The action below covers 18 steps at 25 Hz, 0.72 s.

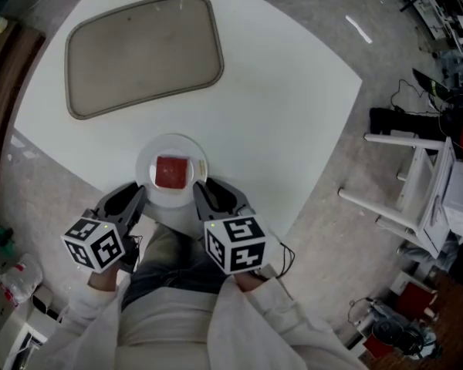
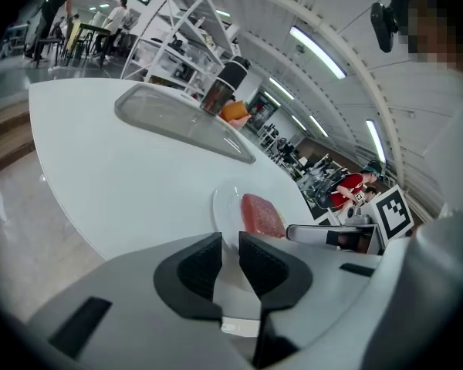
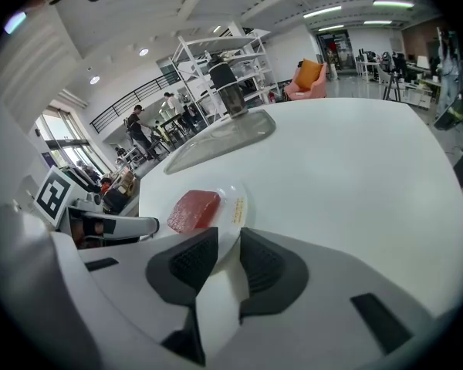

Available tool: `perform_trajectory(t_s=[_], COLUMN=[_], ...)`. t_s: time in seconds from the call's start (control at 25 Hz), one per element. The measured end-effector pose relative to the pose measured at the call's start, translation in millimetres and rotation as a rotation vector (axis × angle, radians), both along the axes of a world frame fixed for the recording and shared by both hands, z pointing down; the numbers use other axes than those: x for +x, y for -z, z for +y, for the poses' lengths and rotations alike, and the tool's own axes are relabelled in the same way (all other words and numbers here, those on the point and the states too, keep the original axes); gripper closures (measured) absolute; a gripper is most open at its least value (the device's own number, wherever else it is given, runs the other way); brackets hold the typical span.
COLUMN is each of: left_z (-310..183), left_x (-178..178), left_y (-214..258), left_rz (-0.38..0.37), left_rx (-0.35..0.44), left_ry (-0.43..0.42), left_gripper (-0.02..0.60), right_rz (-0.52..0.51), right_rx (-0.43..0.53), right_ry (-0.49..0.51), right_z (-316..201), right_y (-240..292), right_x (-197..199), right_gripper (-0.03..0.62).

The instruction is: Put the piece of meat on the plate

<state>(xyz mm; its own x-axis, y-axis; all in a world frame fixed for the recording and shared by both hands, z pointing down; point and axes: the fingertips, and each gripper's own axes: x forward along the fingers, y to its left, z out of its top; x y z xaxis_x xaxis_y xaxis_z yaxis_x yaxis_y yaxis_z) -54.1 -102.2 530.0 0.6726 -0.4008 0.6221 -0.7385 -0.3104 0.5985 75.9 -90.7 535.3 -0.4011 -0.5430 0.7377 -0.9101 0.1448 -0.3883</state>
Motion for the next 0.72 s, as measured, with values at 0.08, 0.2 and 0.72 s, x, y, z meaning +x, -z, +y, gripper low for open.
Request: perform_trajectory(t_s=[0.08, 0.2, 0.72], left_z=[0.3, 1.8, -2.1], left_x=[1.0, 2.6, 14.2], left_y=[1.0, 2.6, 19.0], left_rz=[-0.007, -0.017, -0.053], left_rx=[0.004, 0.012, 0.075], left_ry=[0.005, 0.005, 0.034], left_gripper=[0.506, 0.506, 0.506], right_rz=[-0.003, -0.012, -0.020], right_rx=[0.002, 0.002, 0.056], right_ry=[-0.001, -0.002, 0.028], right_z=[0.4, 2.1, -4.0], right_y=[1.5, 2.3, 19.6], right_x=[0.8, 2.3, 14.2], right_gripper=[0.496, 0.496, 0.496])
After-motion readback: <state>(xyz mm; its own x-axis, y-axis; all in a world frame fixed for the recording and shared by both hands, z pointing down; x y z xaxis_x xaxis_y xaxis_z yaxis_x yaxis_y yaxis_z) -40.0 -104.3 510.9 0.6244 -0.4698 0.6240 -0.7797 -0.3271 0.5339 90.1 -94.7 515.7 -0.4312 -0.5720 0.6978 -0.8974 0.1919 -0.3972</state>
